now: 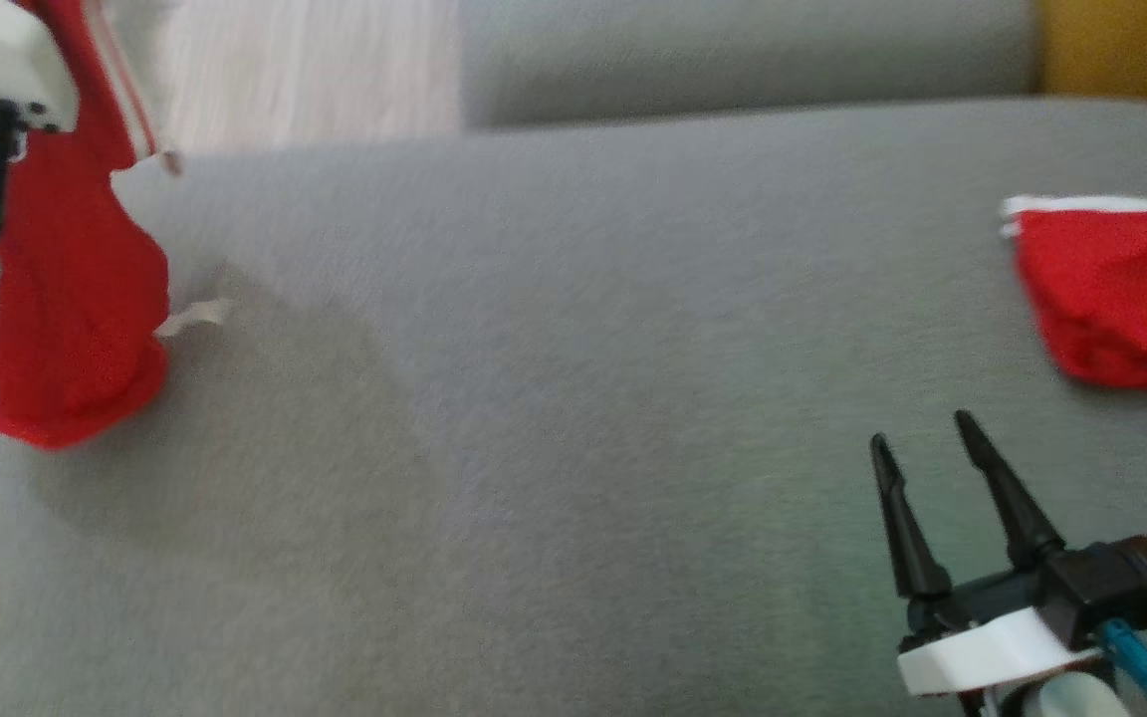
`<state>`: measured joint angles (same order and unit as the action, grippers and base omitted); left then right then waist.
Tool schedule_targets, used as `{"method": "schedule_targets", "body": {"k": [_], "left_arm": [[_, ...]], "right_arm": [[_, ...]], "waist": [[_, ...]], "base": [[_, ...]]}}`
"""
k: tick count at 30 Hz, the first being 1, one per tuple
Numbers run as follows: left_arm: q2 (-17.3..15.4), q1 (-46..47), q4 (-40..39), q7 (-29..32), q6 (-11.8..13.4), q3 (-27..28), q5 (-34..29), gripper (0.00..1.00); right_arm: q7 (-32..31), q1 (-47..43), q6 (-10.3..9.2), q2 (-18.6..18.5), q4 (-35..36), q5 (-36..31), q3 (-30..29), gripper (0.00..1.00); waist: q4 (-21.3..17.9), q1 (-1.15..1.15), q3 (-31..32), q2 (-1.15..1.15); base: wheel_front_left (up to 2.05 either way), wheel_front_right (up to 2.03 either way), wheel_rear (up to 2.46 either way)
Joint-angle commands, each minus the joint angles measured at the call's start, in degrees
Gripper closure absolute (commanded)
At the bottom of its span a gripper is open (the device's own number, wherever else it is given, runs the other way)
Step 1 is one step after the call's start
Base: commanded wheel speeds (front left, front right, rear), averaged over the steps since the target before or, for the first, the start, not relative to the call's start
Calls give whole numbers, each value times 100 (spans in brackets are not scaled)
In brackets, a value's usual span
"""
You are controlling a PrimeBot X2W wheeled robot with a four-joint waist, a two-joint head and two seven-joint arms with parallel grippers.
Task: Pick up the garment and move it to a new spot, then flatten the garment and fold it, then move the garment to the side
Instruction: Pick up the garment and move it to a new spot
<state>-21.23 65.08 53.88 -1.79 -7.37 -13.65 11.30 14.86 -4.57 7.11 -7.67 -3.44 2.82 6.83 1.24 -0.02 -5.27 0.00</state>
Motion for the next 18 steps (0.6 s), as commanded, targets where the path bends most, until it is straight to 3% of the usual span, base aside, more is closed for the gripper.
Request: {"method": "schedule_targets", "body": {"k": [1, 9, 18], "left_arm": [[-207, 165, -413, 52, -8, -5, 110, 100], [56, -342, -2005, 528, -11, -495, 790, 100], [905, -1308, -2783, 496, 122, -1003, 976, 100]], "right_arm": [[14, 83, 37, -2, 182, -68, 155, 0], [14, -26, 37, 74, 263, -114, 246, 0], [14, 97, 37, -49, 82, -166, 628, 0]], "waist": [[-677, 2, 762, 0], [-1314, 2, 933, 0], [-1665, 2, 547, 0]], "base": [[0, 0, 0], [0, 0, 0], [0, 0, 0]]}}
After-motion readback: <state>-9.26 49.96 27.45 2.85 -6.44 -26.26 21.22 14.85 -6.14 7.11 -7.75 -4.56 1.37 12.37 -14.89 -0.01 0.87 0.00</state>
